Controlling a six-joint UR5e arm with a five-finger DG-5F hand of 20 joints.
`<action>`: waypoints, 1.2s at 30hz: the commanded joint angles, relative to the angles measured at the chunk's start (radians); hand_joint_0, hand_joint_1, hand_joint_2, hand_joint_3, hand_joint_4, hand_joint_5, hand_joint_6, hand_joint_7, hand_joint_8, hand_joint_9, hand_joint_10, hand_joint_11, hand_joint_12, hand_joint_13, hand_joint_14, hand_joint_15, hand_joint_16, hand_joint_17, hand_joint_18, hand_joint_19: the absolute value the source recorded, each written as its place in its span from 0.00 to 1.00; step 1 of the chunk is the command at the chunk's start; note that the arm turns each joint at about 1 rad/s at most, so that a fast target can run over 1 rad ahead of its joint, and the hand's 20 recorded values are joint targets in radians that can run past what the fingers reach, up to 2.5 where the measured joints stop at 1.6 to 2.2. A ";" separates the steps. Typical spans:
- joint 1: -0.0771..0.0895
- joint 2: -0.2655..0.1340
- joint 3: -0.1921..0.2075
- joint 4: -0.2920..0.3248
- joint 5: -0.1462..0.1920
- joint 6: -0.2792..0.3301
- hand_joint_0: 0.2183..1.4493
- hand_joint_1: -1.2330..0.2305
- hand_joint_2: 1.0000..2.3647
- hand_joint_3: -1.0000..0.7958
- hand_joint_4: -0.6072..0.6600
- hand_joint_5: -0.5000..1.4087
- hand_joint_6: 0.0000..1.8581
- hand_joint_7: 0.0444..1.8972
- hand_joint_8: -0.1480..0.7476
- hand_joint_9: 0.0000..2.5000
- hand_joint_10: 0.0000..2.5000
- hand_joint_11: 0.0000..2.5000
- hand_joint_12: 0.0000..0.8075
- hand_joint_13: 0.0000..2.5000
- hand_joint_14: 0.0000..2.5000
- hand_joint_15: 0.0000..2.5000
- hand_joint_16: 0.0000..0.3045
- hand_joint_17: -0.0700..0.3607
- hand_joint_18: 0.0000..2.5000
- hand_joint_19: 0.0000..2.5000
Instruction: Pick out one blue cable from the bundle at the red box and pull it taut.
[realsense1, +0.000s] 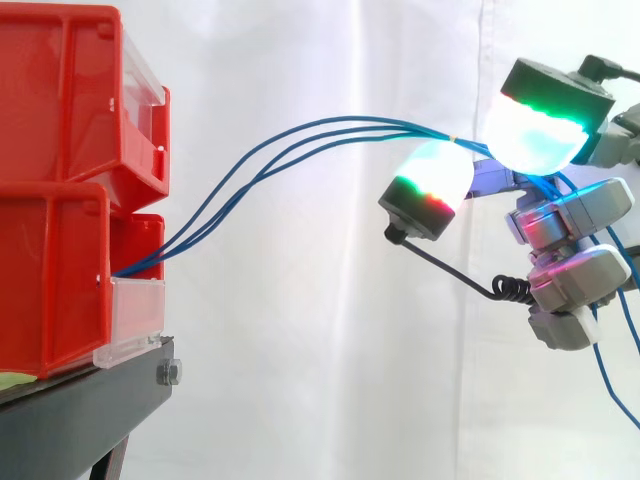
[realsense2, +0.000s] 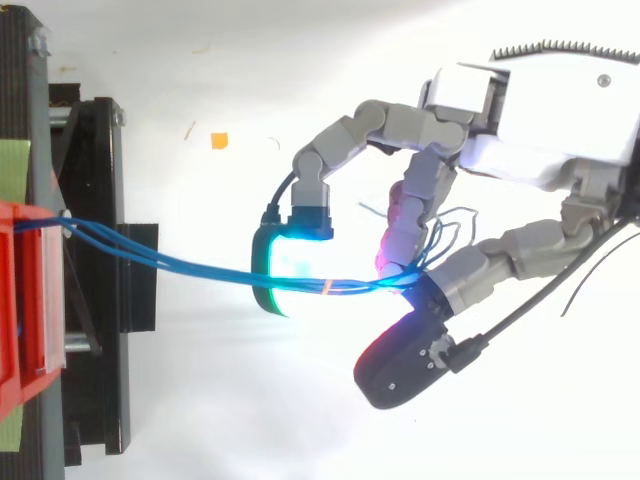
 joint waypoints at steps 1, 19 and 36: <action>0.000 0.001 0.001 0.000 0.001 0.003 0.20 0.25 0.00 0.28 0.39 0.18 0.45 0.43 0.43 0.60 0.01 0.59 0.51 0.52 0.01 0.44 0.19 0.47 0.41 0.35; 0.000 -0.001 0.001 -0.011 -0.001 0.012 0.26 0.42 0.00 0.28 0.35 0.19 0.44 0.45 0.39 0.61 0.01 0.58 0.47 0.51 0.01 0.44 0.18 0.44 0.40 0.37; 0.000 -0.001 0.001 -0.011 0.001 0.012 0.41 0.26 0.01 0.34 0.35 0.18 0.47 0.49 0.39 0.58 0.01 0.59 0.45 0.48 0.01 0.44 0.17 0.43 0.37 0.37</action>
